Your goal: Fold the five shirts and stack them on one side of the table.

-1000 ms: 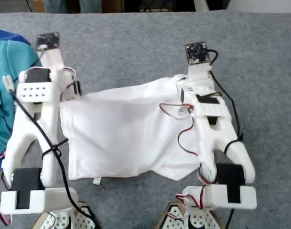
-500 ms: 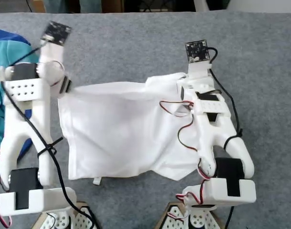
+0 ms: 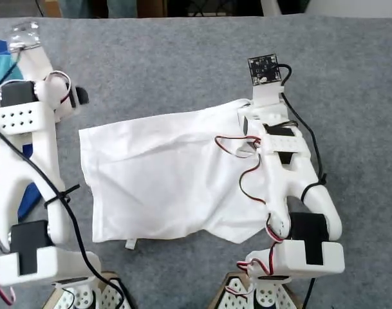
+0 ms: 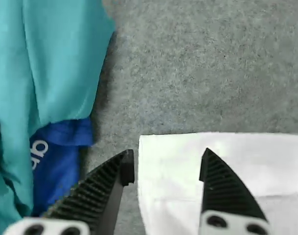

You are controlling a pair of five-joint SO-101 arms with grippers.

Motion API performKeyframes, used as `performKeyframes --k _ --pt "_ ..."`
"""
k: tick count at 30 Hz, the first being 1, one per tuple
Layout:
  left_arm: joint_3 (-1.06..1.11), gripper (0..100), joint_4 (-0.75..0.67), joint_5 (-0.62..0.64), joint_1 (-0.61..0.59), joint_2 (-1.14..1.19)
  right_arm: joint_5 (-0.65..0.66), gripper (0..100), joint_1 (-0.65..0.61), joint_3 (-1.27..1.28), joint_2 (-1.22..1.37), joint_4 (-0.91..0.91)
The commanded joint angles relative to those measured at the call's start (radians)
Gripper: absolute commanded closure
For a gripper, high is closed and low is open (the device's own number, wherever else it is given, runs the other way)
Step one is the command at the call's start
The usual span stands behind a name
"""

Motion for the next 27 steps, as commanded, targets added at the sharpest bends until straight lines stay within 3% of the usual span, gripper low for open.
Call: performKeyframes --k 1,4,9,16,27 --pt "-0.045 82 0.014 -0.486 -0.01 0.037 0.012 98.5 0.006 -0.044 -0.002 -0.011" --pt "-0.041 86 0.04 -0.743 -0.004 0.104 0.012 98.5 0.006 -0.044 -0.002 -0.011" --pt "-0.051 89 0.048 -0.928 -0.001 0.281 0.012 98.5 0.006 -0.044 0.007 -0.012" --pt "-0.051 89 0.238 -0.945 0.116 0.305 0.012 98.5 0.008 -0.104 0.074 -0.011" --pt "-0.056 89 0.147 -0.968 0.127 0.405 0.012 98.5 0.008 -0.11 0.084 -0.011"
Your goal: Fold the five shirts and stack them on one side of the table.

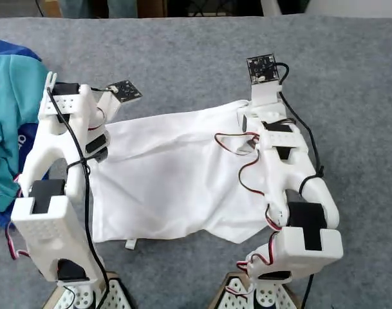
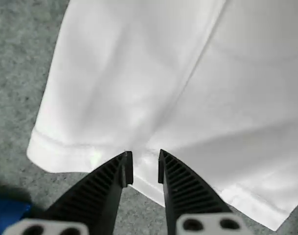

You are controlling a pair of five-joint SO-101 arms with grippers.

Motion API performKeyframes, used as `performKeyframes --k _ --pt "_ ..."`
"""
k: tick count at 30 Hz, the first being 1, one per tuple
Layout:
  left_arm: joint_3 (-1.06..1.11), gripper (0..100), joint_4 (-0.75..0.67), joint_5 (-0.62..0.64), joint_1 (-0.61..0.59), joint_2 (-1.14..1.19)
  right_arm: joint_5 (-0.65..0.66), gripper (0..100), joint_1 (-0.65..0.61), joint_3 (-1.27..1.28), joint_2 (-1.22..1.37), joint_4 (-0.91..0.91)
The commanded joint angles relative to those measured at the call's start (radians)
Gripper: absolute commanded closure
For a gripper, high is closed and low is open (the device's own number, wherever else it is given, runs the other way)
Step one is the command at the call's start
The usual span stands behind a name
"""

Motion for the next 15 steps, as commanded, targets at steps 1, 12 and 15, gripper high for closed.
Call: performKeyframes --k 1,12,15 --pt "-0.047 89 -0.023 -0.044 0.005 0.017 0.011 98.5 0.006 -0.053 -0.005 -0.011" --pt "-0.047 89 -0.11 -0.06 0.027 0.106 0.032 98.5 0.005 -0.054 -0.001 -0.011" --pt "-0.045 89 -0.109 -0.063 0.025 0.114 0.032 98.5 0.005 -0.054 -0.001 -0.011"
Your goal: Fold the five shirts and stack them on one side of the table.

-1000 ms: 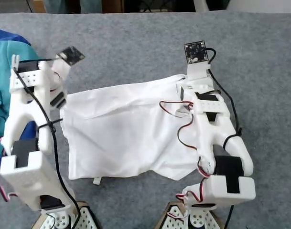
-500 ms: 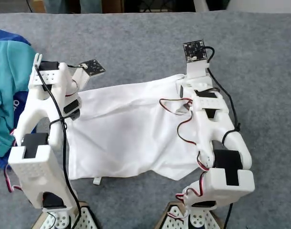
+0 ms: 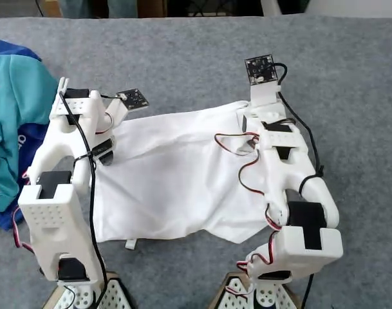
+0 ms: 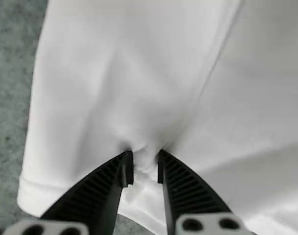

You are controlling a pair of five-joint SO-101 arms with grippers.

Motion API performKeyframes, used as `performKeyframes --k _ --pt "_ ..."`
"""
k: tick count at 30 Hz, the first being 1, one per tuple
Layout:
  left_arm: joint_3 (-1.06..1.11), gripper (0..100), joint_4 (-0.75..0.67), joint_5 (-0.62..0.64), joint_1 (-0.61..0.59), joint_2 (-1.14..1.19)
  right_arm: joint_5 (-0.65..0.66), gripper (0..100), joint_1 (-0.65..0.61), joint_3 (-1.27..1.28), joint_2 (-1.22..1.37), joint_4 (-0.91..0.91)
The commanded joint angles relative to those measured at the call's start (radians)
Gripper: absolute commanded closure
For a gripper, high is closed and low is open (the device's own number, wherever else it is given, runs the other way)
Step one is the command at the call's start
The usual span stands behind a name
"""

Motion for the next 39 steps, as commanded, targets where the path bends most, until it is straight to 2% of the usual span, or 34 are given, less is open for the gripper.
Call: performKeyframes --k 1,5,9,13,17,32,39 --pt "-0.038 89 -0.012 -0.011 -0.007 -0.008 0.009 98.5 0.005 -0.054 -0.005 -0.011" --pt "-0.073 89 0.005 -0.011 -0.05 -0.015 0.009 98.5 0.005 -0.054 -0.005 -0.011" --pt "-0.223 89 0.157 -0.015 -0.077 -0.005 0.009 98.5 0.005 -0.054 -0.005 -0.011" --pt "-0.271 89 0.242 -0.114 -0.085 -0.005 0.009 98.5 0.005 -0.054 -0.005 -0.011" --pt "-0.282 90 0.304 -0.146 -0.076 -0.006 0.009 98.5 0.005 -0.054 -0.005 -0.011" --pt "-0.226 89 0.304 -0.287 -0.027 0.018 0.009 98.5 0.005 -0.054 -0.005 -0.011" --pt "-0.226 89 0.221 -0.288 -0.082 0.127 0.009 98.5 0.006 -0.054 -0.005 -0.011"
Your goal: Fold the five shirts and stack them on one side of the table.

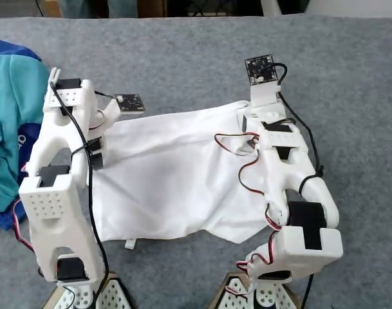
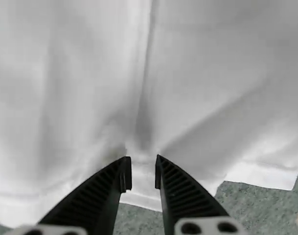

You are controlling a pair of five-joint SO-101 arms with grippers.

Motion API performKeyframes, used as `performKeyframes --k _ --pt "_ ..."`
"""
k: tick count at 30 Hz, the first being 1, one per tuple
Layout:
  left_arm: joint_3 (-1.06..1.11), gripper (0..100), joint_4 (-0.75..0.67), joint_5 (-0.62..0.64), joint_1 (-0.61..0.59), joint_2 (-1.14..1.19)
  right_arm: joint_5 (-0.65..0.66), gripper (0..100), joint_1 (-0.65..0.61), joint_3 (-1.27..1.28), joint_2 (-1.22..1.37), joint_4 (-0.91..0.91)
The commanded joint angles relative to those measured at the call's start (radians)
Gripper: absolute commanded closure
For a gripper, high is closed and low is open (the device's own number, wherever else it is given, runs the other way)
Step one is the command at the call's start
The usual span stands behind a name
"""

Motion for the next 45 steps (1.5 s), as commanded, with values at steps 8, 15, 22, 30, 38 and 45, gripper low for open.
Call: performKeyframes --k 8,15,22,30,38,45 --pt "-0.007 89 -0.051 0.014 -0.039 -0.018 0.009 98.5 0.005 -0.054 -0.005 -0.011" --pt "-0.051 89 0.041 0.009 -0.031 -0.16 0.009 98.5 0.005 -0.054 -0.005 -0.011" --pt "-0.042 86 -0.06 0.015 -0.033 -0.094 0.009 98.5 0.005 -0.054 -0.005 -0.011" --pt "-0.151 85 -0.009 0.034 -0.051 0.06 0.009 98.5 0.005 -0.054 -0.005 -0.011" --pt "-0.205 88 0.021 0.04 -0.047 0.114 0.009 98.5 0.005 -0.054 -0.004 -0.011" --pt "-0.205 92 0.028 0.044 -0.036 0.18 0.009 98.5 0.005 -0.054 -0.004 -0.011"
